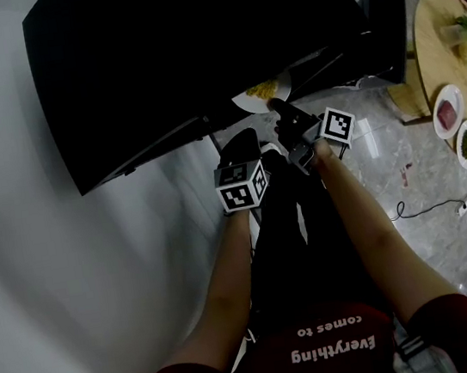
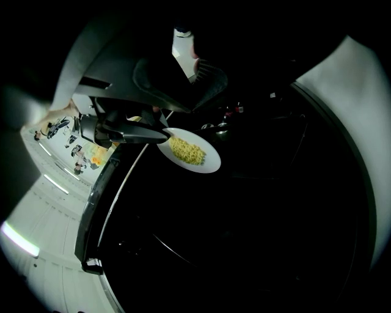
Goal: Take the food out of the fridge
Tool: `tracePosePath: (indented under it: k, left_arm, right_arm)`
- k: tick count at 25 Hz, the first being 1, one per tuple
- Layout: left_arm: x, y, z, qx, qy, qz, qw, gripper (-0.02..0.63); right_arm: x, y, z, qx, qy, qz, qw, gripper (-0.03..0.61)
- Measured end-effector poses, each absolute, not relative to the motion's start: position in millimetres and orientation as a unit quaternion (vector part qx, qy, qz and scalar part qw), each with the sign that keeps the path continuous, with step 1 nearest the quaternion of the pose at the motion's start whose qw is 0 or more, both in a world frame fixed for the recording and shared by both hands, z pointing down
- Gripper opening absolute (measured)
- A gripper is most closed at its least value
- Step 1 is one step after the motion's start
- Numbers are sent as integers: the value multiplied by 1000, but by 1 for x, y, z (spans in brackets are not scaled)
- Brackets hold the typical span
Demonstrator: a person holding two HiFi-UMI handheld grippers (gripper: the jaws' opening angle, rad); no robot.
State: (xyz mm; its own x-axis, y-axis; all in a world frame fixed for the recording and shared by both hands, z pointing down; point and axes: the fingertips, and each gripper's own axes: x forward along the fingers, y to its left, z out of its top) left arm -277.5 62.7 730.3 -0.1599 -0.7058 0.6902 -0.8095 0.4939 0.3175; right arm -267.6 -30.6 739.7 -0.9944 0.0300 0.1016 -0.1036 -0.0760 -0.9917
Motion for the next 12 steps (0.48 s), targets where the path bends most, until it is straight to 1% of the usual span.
tracePosePath:
  k: [3, 8, 12]
  left_arm:
    - [-278, 62, 720, 501, -760, 60, 410, 6]
    - [-281, 64, 698, 511, -761, 60, 396, 6]
    - [-280, 73, 681, 509, -762, 63, 395, 6]
  right_arm:
    - [-264, -31, 731, 26, -680, 731, 53, 23]
    - [-260, -26, 711, 9, -700, 709, 83, 23]
    - [-250, -18, 693, -2, -701, 708, 89, 23]
